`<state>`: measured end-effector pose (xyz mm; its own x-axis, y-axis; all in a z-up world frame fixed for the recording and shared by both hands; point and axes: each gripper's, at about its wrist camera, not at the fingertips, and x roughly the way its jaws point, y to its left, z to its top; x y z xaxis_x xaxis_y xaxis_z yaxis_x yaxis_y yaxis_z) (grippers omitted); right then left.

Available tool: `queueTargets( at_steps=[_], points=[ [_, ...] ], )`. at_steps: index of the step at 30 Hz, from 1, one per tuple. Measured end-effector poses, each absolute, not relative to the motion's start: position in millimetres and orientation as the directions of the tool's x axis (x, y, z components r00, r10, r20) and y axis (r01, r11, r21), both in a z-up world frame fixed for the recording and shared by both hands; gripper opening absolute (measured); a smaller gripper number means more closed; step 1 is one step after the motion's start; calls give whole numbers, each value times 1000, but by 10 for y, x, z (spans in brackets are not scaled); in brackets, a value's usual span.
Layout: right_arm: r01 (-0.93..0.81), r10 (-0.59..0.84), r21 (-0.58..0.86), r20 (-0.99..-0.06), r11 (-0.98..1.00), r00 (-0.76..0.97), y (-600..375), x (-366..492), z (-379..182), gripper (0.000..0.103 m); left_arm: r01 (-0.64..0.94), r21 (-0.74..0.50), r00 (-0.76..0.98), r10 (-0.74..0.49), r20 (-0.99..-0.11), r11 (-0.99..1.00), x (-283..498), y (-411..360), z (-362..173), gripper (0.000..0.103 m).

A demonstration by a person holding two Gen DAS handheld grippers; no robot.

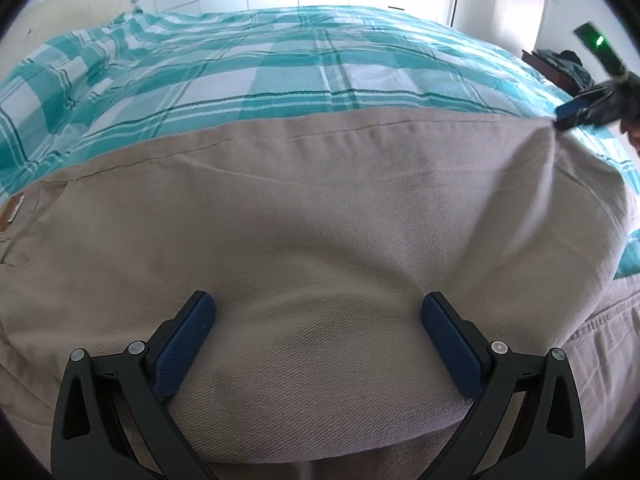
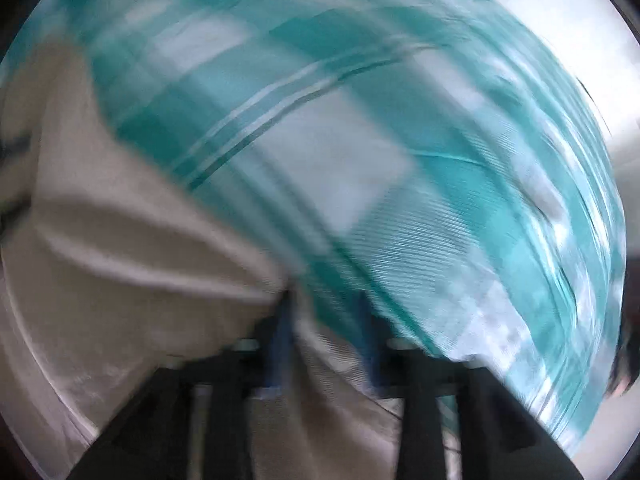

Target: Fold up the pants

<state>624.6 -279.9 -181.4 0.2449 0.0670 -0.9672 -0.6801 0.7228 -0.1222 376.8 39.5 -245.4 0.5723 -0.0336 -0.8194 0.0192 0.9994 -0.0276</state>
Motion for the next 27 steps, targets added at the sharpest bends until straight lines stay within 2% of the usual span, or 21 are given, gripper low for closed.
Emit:
queueTargets(
  at_steps=[4, 6, 8, 10, 11, 13, 14, 17, 18, 20, 26, 27],
  points=[
    [-469, 291, 147, -923, 871, 251, -3500, 6430, -1433, 56, 19, -29, 575, -34, -818, 999, 3762, 394, -2461, 102],
    [-389, 476, 391, -866, 834, 151, -3744, 6366, -1489, 56, 19, -28, 575, -34, -817, 999, 3766, 392, -2466, 102],
    [-376, 545, 468, -828, 800, 131, -3830, 6256, -1582, 56, 18, -28, 575, -33, -817, 999, 3770, 390, -2466, 102],
    [-332, 519, 457, -846, 825, 125, -3942, 6225, -1804, 55, 19, -28, 574, -33, -819, 999, 3776, 390, -2466, 102],
    [-274, 453, 407, -881, 871, 132, -4067, 6222, -1968, 53, 18, -28, 573, -33, -819, 999, 3774, 392, -2467, 102],
    [-170, 383, 354, -905, 920, 184, -4432, 6077, -2138, 36, 18, -28, 573, -33, -819, 999, 3775, 394, -2466, 102],
    [-104, 308, 290, -919, 951, 248, -4727, 6122, -2114, 31, 18, -28, 573, -33, -819, 999, 3778, 393, -2468, 102],
    [123, 109, 172, -910, 977, 400, -5581, 6093, -1899, 37, 18, -30, 574, -35, -818, 999, 3777, 394, -2467, 102],
    [154, 98, 177, -902, 972, 421, -5756, 6077, -1839, 47, 18, -31, 574, -35, -818, 999, 3775, 394, -2468, 102],
    [196, 107, 211, -893, 958, 438, -6140, 6048, -1765, 59, 17, -33, 575, -37, -817, 999, 3775, 397, -2473, 102],
    [156, 152, 220, -920, 963, 360, -6271, 5970, -2018, 59, 17, -32, 574, -36, -818, 999, 3777, 390, -2475, 102],
    [125, 175, 231, -920, 965, 351, -6198, 6041, -2076, 47, 17, -33, 575, -37, -817, 999, 3773, 393, -2475, 102]
  ],
)
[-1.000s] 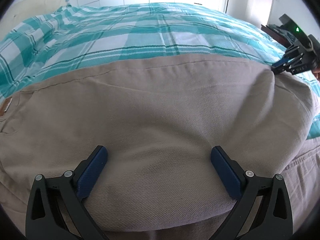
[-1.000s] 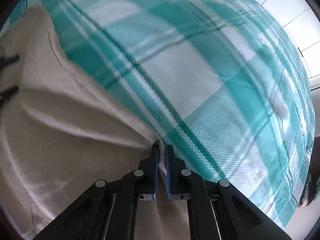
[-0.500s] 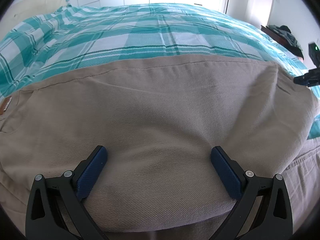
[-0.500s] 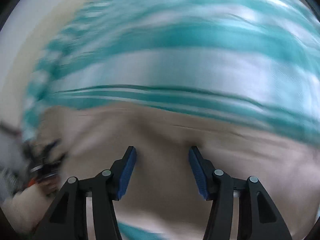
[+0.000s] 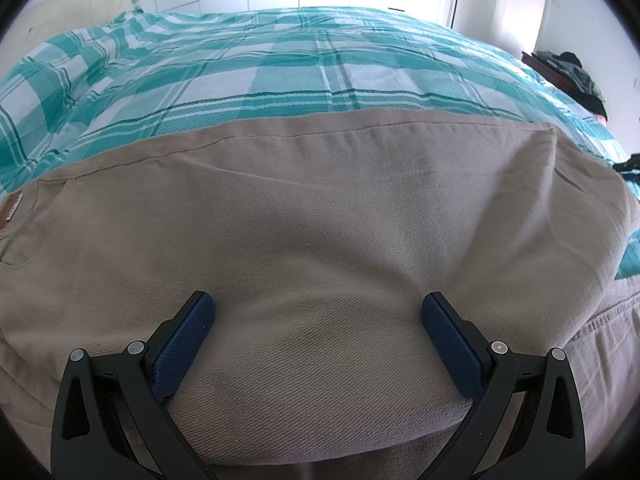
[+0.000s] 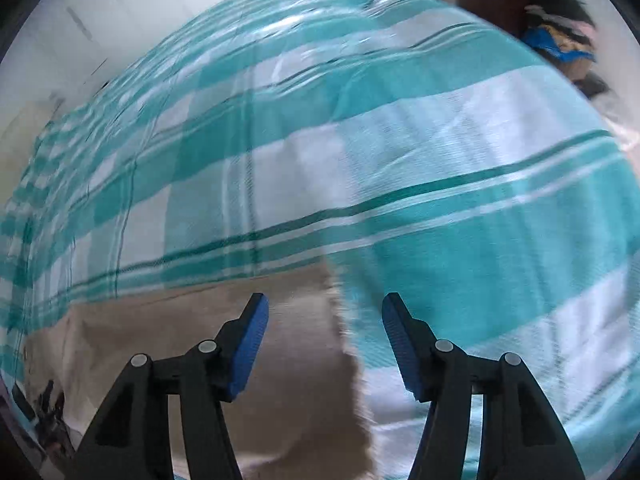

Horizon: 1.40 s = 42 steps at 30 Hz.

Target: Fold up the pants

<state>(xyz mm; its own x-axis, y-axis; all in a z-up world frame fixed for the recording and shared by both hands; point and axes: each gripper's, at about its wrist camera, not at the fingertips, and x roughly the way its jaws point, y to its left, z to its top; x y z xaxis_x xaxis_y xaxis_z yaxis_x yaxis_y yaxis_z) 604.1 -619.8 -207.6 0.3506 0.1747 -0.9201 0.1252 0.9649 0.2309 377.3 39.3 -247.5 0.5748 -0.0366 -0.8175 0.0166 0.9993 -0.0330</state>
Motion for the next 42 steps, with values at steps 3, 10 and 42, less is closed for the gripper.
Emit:
queueTargets(
  at_steps=[3, 10, 42],
  points=[
    [38, 88, 111, -921, 993, 379, -5911, 5992, -2014, 2, 16, -33, 575, -37, -817, 999, 3771, 392, -2476, 102],
    [-11, -120, -134, -916, 991, 383, -5737, 6085, -2207, 14, 16, -35, 575, -38, -817, 999, 3780, 394, -2480, 102],
    [-268, 322, 231, -870, 935, 373, -3870, 3902, -1595, 75, -119, 21, 465, 74, -882, 993, 3378, 1351, -1836, 98]
  ],
)
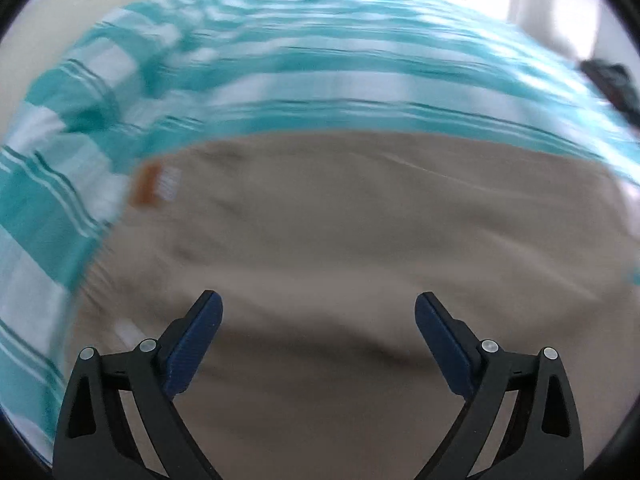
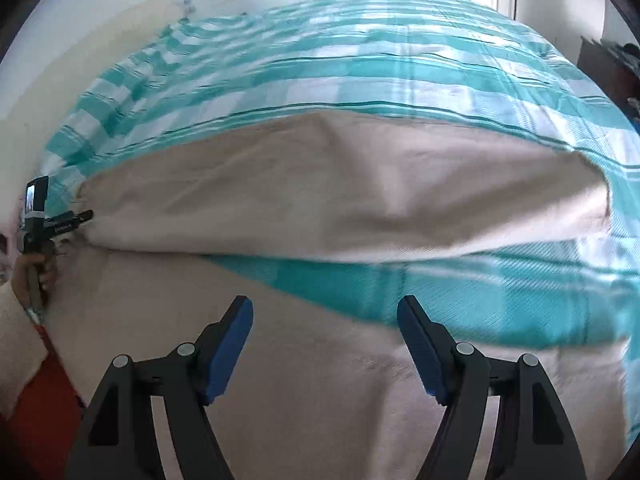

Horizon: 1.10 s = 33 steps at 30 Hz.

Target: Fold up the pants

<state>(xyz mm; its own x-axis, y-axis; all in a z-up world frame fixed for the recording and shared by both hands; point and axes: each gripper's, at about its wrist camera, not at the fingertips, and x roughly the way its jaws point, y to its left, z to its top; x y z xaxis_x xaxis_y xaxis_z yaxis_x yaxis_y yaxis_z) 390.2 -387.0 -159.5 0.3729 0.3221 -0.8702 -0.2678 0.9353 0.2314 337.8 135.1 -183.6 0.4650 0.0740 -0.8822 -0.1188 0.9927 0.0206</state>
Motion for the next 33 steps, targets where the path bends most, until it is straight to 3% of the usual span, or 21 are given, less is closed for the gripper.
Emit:
queueTargets(
  at_steps=[4, 7, 9, 12, 19, 23, 28, 33],
  points=[
    [-256, 352, 274, -872, 927, 340, -3722, 3614, -1707, 75, 39, -63, 419, -74, -905, 997, 2857, 656, -1896, 98],
    [-224, 438, 384, -847, 896, 300, -3666, 3352, -1792, 75, 164, -41, 349, -97, -932, 986, 2560, 236, -2104, 98],
    [-230, 441, 386, -853, 893, 280, -3628, 3169, -1847, 75, 156, 7, 397, -56, -916, 988, 2416, 164, -2089, 99],
    [-230, 408, 350, -861, 908, 302, -3739, 2912, -1828, 75, 118, -71, 356, -109, -928, 990, 2399, 293, -2019, 99],
    [-55, 306, 307, -883, 950, 355, -4096, 2734, -1680, 75, 14, -107, 444, -103, -890, 994, 2480, 532, -1654, 99],
    [-186, 409, 364, -832, 913, 374, -3460, 2936, -1508, 75, 9, -83, 482, -77, -873, 997, 2656, 443, -1633, 100],
    [-413, 620, 500, -749, 761, 235, -2242, 3145, -1513, 75, -38, -27, 385, -10, -923, 999, 2701, 573, -2028, 100],
    [-502, 586, 474, -806, 724, 84, -1707, 3137, -1863, 75, -19, 8, 372, 14, -928, 1000, 2564, 627, -2142, 100]
  ],
)
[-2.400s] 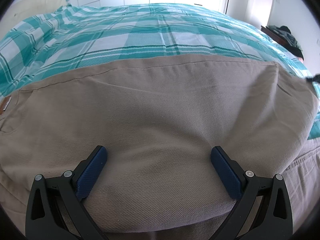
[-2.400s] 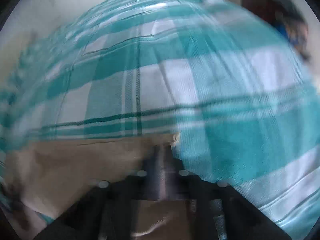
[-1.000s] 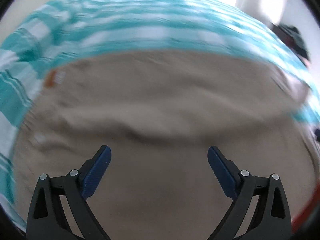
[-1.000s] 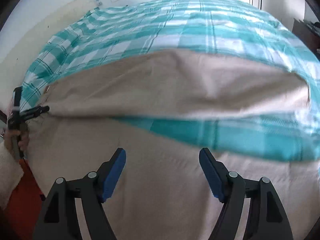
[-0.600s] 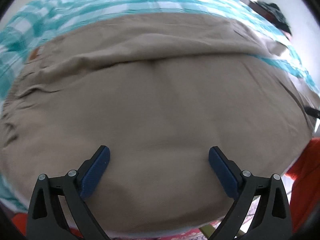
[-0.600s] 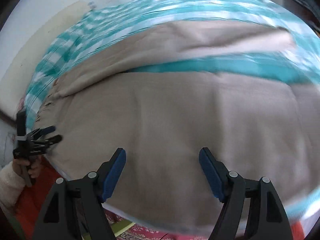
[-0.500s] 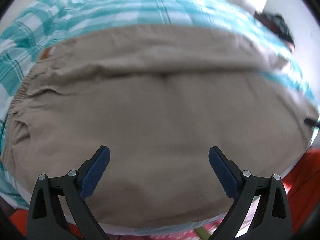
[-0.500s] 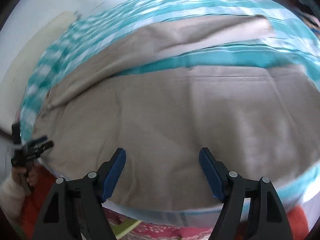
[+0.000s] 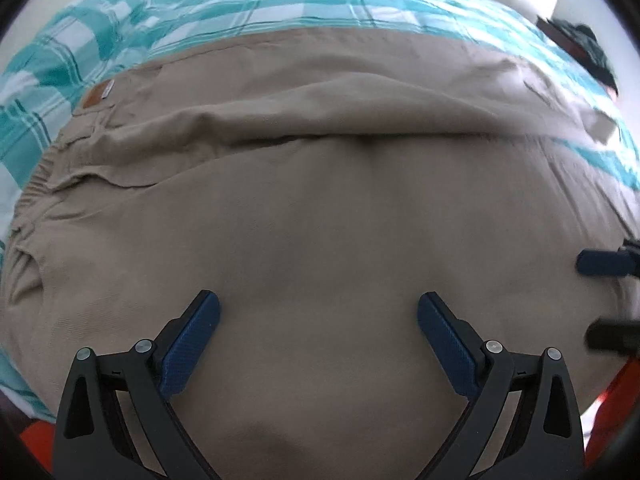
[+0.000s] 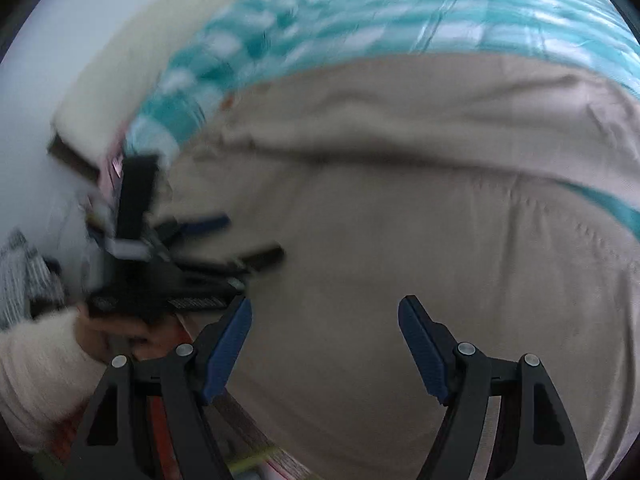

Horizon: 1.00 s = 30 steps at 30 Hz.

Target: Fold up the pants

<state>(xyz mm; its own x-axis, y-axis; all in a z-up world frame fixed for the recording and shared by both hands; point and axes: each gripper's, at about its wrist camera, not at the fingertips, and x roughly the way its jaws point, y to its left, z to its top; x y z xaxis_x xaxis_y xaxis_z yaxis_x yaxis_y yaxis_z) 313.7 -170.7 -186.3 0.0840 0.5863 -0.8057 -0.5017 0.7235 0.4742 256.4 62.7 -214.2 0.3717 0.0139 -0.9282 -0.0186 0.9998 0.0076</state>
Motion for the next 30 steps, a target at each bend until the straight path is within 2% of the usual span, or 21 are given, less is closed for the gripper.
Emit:
queueTargets(
  at_steps=[4, 7, 12, 14, 17, 20, 22, 25, 28, 30],
  points=[
    [-454, 584, 485, -806, 747, 100, -2331, 3056, -1945, 75, -19, -14, 363, -6, -932, 1000, 2585, 641, -2011, 100],
    [-331, 525, 453, -834, 828, 172, -3240, 2959, -1965, 75, -27, -85, 430, -65, -901, 996, 2719, 681, -1749, 100],
    [23, 335, 356, -898, 934, 287, -4692, 2907, -1980, 76, -82, -98, 562, -35, -826, 992, 3259, 825, -1390, 100],
    [84, 228, 269, -917, 960, 327, -4898, 3023, -1826, 76, -123, -90, 579, -2, -816, 988, 3589, 957, -1447, 100],
    [18, 221, 244, -903, 969, 368, -4690, 3388, -1624, 76, -164, -52, 535, 44, -844, 985, 3870, 1094, -1785, 100],
    [-79, 307, 300, -873, 951, 380, -4161, 3898, -1523, 76, -178, 5, 441, 84, -893, 984, 3981, 1267, -2376, 101],
    [-180, 406, 364, -834, 914, 374, -3584, 4244, -1487, 78, -162, -51, 522, 41, -852, 985, 3825, 1347, -2447, 101],
    [-332, 558, 463, -773, 822, 303, -2749, 4615, -1594, 79, -160, -29, 521, 59, -851, 987, 3819, 1302, -2455, 102],
    [-438, 602, 476, -770, 763, 213, -2351, 4761, -1824, 79, -161, -24, 530, 66, -845, 987, 3804, 1295, -2488, 102],
    [-485, 578, 438, -794, 757, 187, -2419, 4850, -2024, 79, -161, -17, 538, 73, -840, 987, 3768, 1271, -2478, 102]
  ],
)
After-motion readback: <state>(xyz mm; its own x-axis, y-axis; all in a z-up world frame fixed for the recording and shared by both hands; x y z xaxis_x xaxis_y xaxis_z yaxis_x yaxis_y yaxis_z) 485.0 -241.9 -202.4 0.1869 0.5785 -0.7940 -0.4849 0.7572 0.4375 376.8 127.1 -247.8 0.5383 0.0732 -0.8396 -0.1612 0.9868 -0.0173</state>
